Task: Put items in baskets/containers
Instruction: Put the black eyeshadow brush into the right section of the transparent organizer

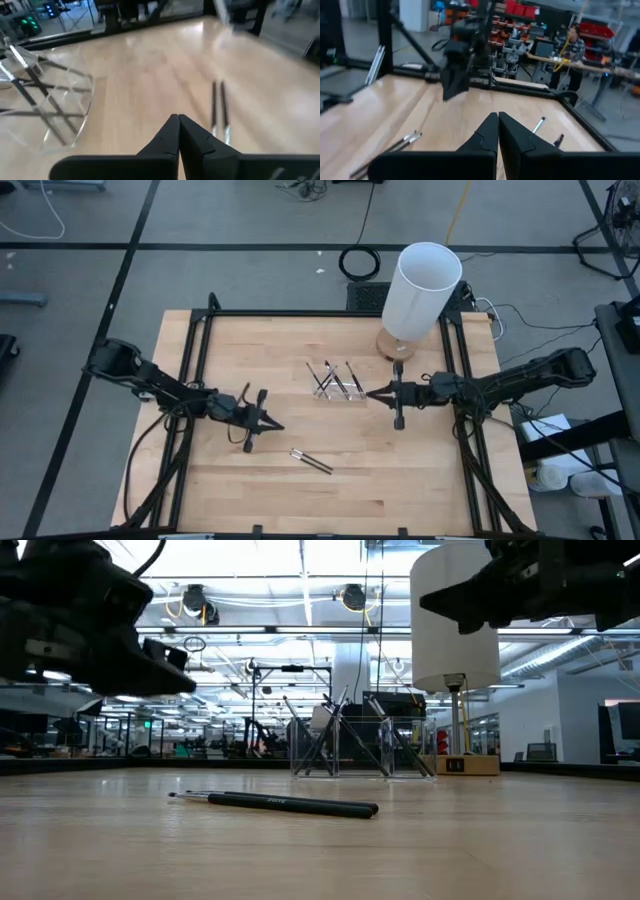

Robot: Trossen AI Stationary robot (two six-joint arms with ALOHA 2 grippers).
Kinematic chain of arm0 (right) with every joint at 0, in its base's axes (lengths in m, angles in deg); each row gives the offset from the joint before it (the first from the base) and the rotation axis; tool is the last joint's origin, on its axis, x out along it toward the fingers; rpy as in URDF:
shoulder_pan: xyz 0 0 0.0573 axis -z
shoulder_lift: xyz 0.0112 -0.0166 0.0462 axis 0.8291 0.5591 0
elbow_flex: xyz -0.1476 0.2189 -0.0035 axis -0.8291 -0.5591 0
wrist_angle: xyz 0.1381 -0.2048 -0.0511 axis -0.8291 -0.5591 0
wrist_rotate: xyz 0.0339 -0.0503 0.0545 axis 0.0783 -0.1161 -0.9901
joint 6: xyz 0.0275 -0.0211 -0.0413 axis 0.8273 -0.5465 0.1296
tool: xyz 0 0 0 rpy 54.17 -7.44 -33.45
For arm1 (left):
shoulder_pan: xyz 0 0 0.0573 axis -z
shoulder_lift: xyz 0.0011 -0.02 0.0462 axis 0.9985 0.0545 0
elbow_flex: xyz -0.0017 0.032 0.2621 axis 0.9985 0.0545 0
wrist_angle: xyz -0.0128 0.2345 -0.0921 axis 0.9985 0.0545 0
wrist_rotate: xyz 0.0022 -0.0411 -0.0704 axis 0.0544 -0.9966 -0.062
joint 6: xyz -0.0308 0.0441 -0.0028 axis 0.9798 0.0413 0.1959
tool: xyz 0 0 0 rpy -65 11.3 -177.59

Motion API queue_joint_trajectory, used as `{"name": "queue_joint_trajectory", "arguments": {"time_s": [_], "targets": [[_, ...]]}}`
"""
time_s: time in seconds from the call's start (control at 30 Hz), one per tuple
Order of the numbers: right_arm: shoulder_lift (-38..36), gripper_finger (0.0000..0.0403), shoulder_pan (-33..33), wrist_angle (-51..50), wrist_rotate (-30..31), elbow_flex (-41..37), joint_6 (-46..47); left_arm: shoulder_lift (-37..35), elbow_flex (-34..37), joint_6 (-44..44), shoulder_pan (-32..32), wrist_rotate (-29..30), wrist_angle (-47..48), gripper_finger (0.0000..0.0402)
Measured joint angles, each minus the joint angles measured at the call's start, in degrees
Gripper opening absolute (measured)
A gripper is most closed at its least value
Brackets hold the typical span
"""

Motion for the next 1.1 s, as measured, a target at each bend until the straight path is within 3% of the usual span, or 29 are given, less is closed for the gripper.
{"name": "queue_joint_trajectory", "arguments": {"time_s": [0.17, 0.33, 0.63, 0.73, 0.83, 0.97, 1.1], "targets": [[0.1, 0.0000, 0.8, -3.7, -0.3, 0.0, 7.4, 2.4, 0.0, 1.7, 0.7, 9.7, -1.4, 0.0004], [4.2, 0.0000, -2.6, -8.9, -0.5, -0.7, 14.5, 2.6, 0.0, 3.2, 1.6, 11.1, -1.9, 0.0006], [13.7, 0.0000, -9.1, 8.9, 3.2, -0.4, 13.1, 2.6, 0.0, -6.7, -1.4, 13.9, -13.0, 0.0015], [16.2, 0.0000, -12.4, 5.6, 3.0, 5.9, 9.8, 2.5, 0.0, -7.8, -2.1, 13.7, -13.6, 0.0019], [19.5, 0.0000, -15.4, -6.1, 3.0, 16.6, 8.2, 2.5, 0.0, -8.5, -2.9, 13.8, -13.8, 0.0020], [26.0, 0.0000, -18.8, -22.2, 8.0, 31.6, 7.5, 2.5, 0.0, -7.8, -3.6, 17.1, -14.1, 0.0020], [34.0, 0.0000, -22.9, -29.0, 15.1, 43.1, 5.6, 2.5, 0.0, -4.6, -4.3, 20.5, -13.9, 0.0021]]}}
